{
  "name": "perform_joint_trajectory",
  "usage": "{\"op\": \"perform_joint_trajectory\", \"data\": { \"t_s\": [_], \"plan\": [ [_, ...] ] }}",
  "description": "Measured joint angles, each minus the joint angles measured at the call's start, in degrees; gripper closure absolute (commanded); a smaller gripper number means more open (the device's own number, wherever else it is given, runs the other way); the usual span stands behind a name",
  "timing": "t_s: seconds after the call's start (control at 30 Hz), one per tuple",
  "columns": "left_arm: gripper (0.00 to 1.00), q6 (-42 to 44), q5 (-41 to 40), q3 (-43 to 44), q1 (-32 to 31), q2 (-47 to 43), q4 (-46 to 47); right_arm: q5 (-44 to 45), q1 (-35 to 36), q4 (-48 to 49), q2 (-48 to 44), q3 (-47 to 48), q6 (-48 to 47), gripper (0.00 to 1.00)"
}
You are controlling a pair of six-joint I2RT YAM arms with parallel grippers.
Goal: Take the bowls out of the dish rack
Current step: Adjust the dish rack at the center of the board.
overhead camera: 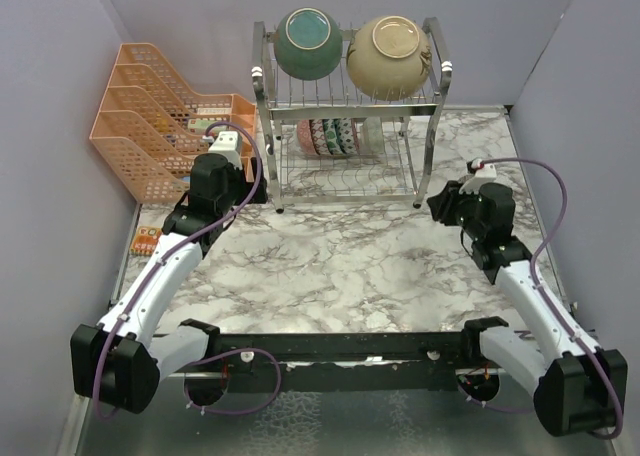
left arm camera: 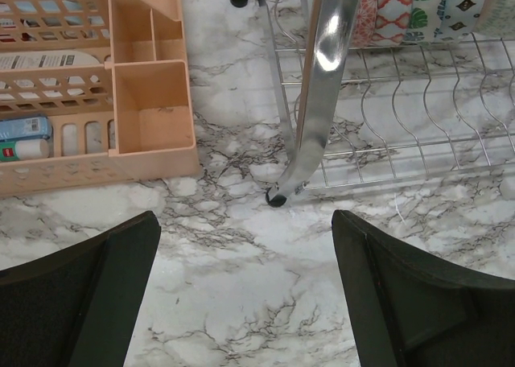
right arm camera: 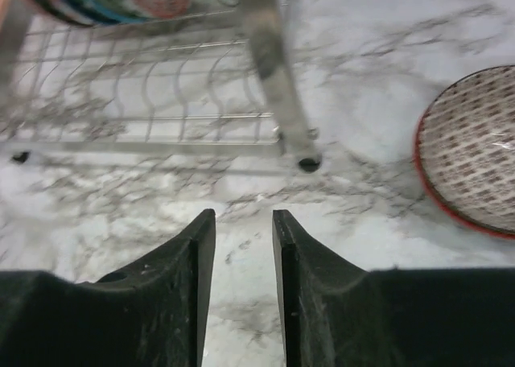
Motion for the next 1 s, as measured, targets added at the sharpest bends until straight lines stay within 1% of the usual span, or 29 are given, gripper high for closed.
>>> {"op": "perform_joint_trajectory", "data": {
  "t_s": [0.03, 0.13, 0.2, 0.4, 0.53, 0.6, 0.7, 0.9, 1.0],
  "plan": [
    [0.09, 0.0, 0.2, 0.0, 0.0, 0.0, 0.1, -3.8, 0.1, 2.0, -2.4, -2.6, 1.0, 0.63],
    [0.09, 0.0, 1.1, 0.0, 0.0, 0.0, 0.5, -9.0, 1.2, 5.2, -5.7, -7.3, 3.4, 0.61],
    [0.09, -0.2, 1.5, 0.0, 0.0, 0.0, 0.6, -10.9, 2.7, 6.4, -6.4, -9.1, 4.0, 0.6],
    [0.09, -0.4, 2.0, 0.0, 0.0, 0.0, 1.1, -11.5, 6.3, 9.4, -6.1, -9.7, 4.4, 0.59],
    [0.1, -1.4, 2.5, -0.7, -0.4, -0.1, 2.1, -10.1, 7.1, 10.0, -6.1, -9.8, 4.4, 0.59],
    [0.12, -2.8, 2.7, -1.7, -1.4, -0.4, 2.9, -8.9, 7.1, 10.3, -6.0, -10.1, 4.4, 0.59],
    [0.17, -5.6, 1.8, -3.9, -5.2, -1.5, 3.6, -7.0, 7.1, 10.4, -5.2, -10.7, 4.6, 0.59],
    [0.24, -11.9, -5.2, -8.5, -18.8, -2.5, 6.7, -5.7, 7.1, 10.8, -3.1, -12.2, 5.7, 0.59],
    [0.26, -14.9, -8.3, -9.8, -22.4, -0.9, 8.7, -5.6, 7.1, 10.8, -3.2, -13.0, 6.3, 0.59]
  ]
}}
